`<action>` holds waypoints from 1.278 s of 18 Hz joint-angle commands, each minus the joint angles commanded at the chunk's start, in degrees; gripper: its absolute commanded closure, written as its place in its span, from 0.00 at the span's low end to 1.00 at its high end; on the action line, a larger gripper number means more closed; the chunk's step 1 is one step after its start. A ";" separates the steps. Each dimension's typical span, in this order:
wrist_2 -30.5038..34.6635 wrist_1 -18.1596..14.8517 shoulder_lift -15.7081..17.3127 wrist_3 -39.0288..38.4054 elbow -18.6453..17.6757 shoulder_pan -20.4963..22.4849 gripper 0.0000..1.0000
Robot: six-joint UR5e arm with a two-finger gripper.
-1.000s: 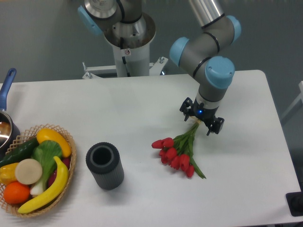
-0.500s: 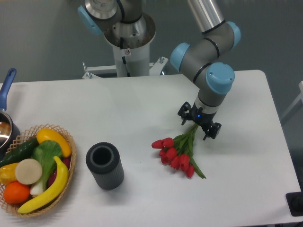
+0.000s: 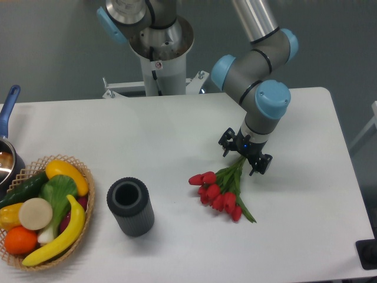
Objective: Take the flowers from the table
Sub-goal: 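Lower the gripper around the stems and close it on them, then lift the gripped red tulip bouquet up off the table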
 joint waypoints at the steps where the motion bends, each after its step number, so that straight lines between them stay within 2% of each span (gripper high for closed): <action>1: 0.09 0.00 0.00 0.00 -0.17 -0.09 0.00; 10: 0.26 0.17 -0.35 -0.09 -0.26 -0.09 0.05; 12: 0.18 0.35 -0.35 -0.09 -0.26 -0.09 0.09; 17: 0.26 0.35 -0.35 -0.44 -0.09 -0.09 0.35; 20: 0.26 0.35 -0.35 -0.44 0.09 -0.09 0.42; 23: 0.35 0.26 -0.35 -0.53 0.09 -0.17 0.56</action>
